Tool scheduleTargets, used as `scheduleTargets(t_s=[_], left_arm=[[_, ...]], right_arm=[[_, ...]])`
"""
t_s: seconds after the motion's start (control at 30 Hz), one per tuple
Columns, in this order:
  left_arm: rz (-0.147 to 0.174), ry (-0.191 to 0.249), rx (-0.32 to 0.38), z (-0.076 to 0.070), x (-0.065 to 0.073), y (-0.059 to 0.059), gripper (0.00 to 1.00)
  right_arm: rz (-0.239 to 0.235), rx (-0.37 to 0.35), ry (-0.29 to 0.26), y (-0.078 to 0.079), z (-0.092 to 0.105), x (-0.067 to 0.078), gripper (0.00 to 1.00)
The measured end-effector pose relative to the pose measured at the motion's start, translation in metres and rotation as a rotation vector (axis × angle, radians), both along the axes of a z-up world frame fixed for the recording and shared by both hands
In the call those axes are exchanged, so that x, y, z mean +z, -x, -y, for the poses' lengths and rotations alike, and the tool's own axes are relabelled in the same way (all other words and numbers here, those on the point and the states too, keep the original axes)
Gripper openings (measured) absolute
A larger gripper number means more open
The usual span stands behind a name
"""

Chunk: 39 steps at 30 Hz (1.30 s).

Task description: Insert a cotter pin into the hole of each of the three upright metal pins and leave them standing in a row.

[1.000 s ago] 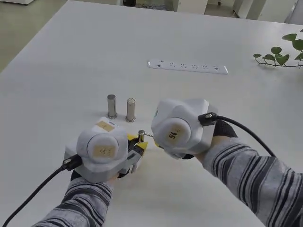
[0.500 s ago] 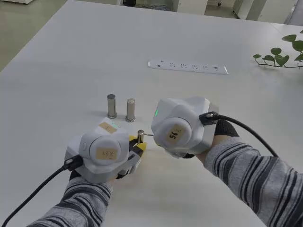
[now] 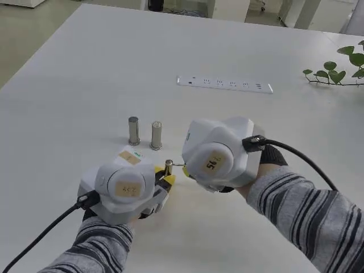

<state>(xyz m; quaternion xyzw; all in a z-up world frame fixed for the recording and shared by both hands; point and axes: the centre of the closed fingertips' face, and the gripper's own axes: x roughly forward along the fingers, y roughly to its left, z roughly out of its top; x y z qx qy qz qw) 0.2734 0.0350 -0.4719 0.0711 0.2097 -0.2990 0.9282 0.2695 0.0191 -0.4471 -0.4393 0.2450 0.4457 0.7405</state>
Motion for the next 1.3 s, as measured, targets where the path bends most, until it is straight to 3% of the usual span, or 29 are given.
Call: scheduleTargets(t_s=[0.63, 0.97, 1.3], left_arm=[[0.001, -0.003, 0.002, 0.000, -0.002, 0.001, 0.05], [-0.001, -0.006, 0.000, 0.000, -0.002, 0.001, 0.05], [-0.001, -0.008, -0.002, 0.000, -0.002, 0.000, 0.05]], right_arm=[[0.000, 0.029, -0.028, 0.002, -0.016, 0.002, 0.00], [-0.027, 0.006, -0.068, 0.004, -0.014, 0.004, 0.01], [-0.020, 0.008, -0.054, 0.005, -0.009, 0.003, 0.00]])
